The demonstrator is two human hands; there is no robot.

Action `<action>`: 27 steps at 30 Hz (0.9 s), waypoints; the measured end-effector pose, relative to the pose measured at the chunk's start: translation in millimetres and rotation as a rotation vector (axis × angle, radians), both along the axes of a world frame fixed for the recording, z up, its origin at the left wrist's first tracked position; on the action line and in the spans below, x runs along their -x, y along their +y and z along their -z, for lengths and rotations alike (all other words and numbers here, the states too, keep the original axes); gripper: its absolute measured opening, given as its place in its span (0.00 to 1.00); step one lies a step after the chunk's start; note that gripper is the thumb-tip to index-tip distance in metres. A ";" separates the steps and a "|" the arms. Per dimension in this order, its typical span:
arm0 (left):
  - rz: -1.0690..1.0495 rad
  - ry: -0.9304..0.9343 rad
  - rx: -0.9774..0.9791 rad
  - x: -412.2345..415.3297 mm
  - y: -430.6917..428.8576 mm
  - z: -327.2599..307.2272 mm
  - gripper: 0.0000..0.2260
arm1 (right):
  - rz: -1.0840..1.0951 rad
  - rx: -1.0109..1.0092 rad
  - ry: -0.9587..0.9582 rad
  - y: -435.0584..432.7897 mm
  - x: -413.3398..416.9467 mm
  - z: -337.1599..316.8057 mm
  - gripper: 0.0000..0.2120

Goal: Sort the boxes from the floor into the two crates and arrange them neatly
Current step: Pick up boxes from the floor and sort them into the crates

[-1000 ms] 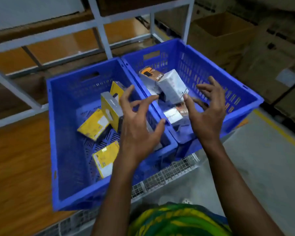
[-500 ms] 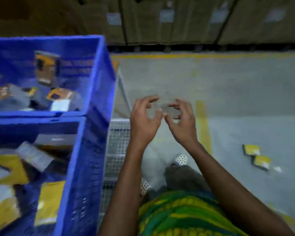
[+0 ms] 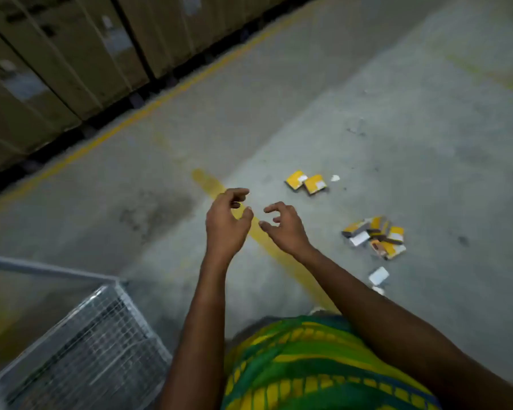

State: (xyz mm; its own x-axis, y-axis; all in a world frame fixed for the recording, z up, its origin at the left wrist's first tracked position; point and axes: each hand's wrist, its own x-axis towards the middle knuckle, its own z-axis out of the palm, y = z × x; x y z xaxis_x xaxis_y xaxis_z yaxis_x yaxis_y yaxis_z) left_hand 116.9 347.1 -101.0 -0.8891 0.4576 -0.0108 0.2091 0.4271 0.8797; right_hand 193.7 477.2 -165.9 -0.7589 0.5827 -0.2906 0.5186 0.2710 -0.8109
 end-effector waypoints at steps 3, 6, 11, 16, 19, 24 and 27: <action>0.042 -0.059 -0.013 -32.0 62.3 12.6 0.17 | 0.095 -0.003 -0.030 68.3 -40.5 2.2 0.16; 0.111 -0.086 -0.003 -61.9 115.3 26.3 0.16 | 0.213 -0.008 -0.029 129.2 -69.6 4.1 0.14; 0.245 -0.107 0.088 -76.9 170.7 39.6 0.15 | 0.359 0.040 -0.025 193.1 -96.4 15.0 0.13; 0.207 -0.206 0.136 -52.3 215.2 57.1 0.14 | 0.399 0.090 -0.030 237.8 -90.4 34.5 0.13; 0.224 -0.273 0.160 -26.2 253.6 76.9 0.13 | 0.430 0.095 -0.047 273.5 -76.0 49.2 0.12; 0.303 -0.352 0.153 30.7 329.9 108.5 0.13 | 0.498 0.139 -0.069 342.2 -34.8 74.0 0.13; 0.336 -0.413 0.183 83.5 385.7 120.8 0.12 | 0.554 0.201 -0.080 393.6 6.7 77.2 0.12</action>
